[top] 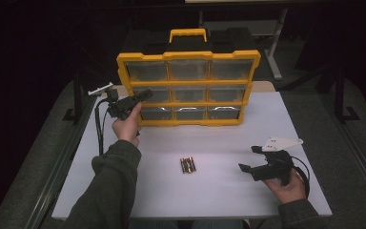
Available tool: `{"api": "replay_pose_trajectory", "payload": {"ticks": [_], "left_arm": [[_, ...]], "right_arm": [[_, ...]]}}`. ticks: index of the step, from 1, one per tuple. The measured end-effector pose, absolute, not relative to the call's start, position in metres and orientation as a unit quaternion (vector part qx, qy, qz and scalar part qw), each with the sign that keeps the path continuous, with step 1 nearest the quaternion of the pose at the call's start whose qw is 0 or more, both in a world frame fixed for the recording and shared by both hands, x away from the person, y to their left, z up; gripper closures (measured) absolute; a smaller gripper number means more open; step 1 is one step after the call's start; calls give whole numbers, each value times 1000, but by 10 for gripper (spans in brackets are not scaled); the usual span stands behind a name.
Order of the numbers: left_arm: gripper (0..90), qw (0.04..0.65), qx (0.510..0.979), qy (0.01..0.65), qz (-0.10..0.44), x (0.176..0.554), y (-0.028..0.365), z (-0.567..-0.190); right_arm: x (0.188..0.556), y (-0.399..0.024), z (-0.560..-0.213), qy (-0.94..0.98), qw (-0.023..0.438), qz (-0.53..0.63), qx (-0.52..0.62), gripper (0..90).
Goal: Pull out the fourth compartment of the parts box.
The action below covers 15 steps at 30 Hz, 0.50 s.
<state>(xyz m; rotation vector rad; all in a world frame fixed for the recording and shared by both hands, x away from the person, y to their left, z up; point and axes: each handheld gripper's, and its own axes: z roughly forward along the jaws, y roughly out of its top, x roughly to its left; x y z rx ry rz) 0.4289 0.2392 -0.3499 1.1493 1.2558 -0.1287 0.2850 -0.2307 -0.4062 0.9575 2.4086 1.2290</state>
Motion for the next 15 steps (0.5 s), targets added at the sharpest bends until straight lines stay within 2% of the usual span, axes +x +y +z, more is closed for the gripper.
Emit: {"api": "replay_pose_trajectory", "payload": {"ticks": [15], "left_arm": [[834, 657, 512, 550, -63, 427, 241, -350]], "right_arm": [[285, -230, -408, 834, 135, 423, 328, 170]]}}
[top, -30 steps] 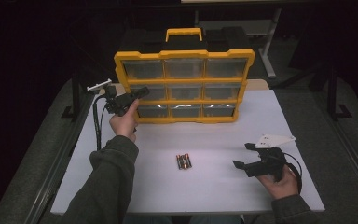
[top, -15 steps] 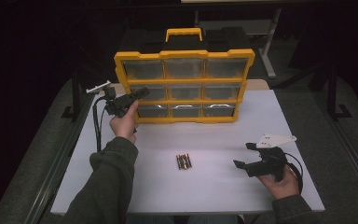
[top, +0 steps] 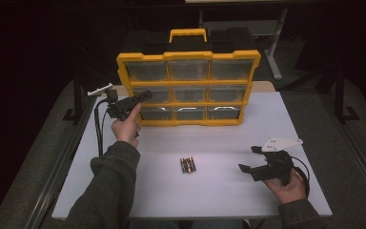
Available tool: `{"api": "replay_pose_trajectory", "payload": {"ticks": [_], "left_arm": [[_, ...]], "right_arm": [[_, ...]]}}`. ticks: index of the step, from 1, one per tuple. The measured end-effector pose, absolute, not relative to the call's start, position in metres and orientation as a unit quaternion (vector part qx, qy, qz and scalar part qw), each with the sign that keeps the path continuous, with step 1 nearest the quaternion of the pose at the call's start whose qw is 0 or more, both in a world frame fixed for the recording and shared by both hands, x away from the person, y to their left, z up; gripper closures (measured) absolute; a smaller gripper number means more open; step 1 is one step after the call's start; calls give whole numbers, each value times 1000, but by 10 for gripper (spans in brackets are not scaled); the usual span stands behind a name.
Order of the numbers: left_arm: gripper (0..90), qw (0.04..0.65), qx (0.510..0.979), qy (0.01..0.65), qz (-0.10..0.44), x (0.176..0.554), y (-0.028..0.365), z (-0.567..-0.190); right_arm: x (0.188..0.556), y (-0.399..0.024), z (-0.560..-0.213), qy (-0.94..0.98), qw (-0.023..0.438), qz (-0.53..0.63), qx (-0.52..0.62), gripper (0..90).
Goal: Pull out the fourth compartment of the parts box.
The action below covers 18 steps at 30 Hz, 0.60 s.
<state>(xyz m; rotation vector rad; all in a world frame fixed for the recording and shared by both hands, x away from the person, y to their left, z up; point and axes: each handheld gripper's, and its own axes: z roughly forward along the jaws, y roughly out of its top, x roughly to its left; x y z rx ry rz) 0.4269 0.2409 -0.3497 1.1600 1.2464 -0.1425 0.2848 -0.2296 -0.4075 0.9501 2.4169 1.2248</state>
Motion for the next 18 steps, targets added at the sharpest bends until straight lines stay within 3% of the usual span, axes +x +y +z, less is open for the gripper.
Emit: {"api": "replay_pose_trajectory", "payload": {"ticks": [18], "left_arm": [[835, 657, 518, 544, -65, 418, 242, -349]], "right_arm": [[283, -230, -408, 836, 136, 418, 328, 167]]}}
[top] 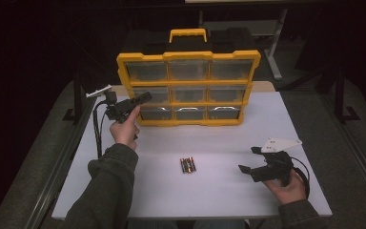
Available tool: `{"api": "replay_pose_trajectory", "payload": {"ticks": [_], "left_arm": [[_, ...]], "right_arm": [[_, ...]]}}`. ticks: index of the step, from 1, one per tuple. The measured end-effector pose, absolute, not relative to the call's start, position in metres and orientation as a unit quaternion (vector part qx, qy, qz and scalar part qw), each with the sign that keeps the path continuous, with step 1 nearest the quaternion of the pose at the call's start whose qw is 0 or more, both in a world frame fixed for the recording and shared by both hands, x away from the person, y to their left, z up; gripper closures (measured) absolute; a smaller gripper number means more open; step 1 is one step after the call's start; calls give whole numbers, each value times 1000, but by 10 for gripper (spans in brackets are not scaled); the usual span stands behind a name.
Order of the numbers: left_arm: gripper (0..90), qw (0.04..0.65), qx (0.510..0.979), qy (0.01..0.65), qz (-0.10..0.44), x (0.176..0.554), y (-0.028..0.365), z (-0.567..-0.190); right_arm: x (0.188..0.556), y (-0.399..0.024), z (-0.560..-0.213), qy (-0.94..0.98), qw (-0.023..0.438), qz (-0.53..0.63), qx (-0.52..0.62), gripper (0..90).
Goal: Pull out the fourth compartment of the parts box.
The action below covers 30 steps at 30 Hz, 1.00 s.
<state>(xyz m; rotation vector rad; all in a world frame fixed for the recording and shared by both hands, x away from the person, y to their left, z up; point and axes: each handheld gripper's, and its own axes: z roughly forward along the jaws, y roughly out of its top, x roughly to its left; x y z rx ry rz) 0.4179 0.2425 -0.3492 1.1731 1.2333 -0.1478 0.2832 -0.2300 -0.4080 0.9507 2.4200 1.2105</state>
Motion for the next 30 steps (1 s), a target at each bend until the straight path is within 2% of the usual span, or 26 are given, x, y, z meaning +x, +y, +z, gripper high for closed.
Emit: {"api": "replay_pose_trajectory", "payload": {"ticks": [27, 30], "left_arm": [[839, 652, 549, 521, -54, 391, 245, -347], [776, 634, 572, 519, -34, 389, 247, -345]], "right_arm": [[281, -226, -410, 840, 132, 413, 325, 167], [282, -225, -410, 842, 131, 411, 325, 167]]}}
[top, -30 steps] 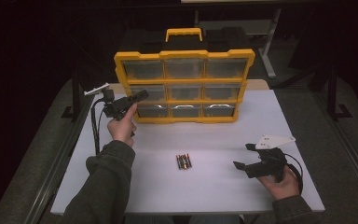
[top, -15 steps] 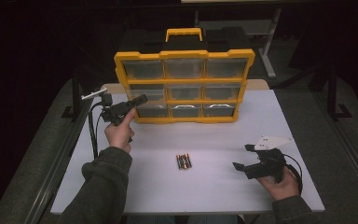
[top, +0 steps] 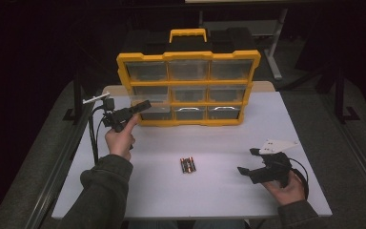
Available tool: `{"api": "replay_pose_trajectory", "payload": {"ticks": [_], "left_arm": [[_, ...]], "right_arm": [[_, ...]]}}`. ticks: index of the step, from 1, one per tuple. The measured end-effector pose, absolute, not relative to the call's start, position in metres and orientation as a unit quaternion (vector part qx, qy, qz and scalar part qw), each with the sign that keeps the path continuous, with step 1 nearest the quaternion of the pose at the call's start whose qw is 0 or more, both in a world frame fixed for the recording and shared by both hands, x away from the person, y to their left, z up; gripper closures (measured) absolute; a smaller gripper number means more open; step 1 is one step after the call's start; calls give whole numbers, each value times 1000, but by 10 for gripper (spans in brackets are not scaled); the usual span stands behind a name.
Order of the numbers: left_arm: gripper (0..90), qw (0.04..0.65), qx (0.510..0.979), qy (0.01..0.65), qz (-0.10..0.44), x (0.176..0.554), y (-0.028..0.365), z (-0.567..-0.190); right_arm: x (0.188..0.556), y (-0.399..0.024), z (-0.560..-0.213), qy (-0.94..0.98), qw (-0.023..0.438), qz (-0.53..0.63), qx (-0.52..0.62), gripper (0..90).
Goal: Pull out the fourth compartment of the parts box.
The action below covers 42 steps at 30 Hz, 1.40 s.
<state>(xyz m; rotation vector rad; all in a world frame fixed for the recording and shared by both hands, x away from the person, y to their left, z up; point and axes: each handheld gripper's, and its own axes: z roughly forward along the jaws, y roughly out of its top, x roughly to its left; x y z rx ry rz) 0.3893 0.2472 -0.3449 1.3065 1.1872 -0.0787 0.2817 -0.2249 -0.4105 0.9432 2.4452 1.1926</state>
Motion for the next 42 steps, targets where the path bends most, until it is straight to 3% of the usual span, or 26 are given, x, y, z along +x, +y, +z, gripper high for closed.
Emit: {"api": "replay_pose_trajectory", "payload": {"ticks": [7, 15, 20, 25, 42], "left_arm": [[658, 601, 647, 470, 5, 380, 258, -327], [556, 544, 771, 318, 91, 389, 262, -282], [553, 499, 819, 253, 129, 404, 259, -263], [553, 445, 862, 206, 124, 425, 252, -255], [578, 365, 912, 154, 103, 453, 236, -275]], "right_arm": [[282, -227, -411, 841, 131, 412, 325, 167], [284, -224, -411, 844, 130, 409, 323, 168], [286, -223, -412, 845, 128, 408, 323, 168], [287, -222, -414, 847, 126, 405, 320, 167], [286, -220, -415, 849, 125, 404, 317, 167]]}}
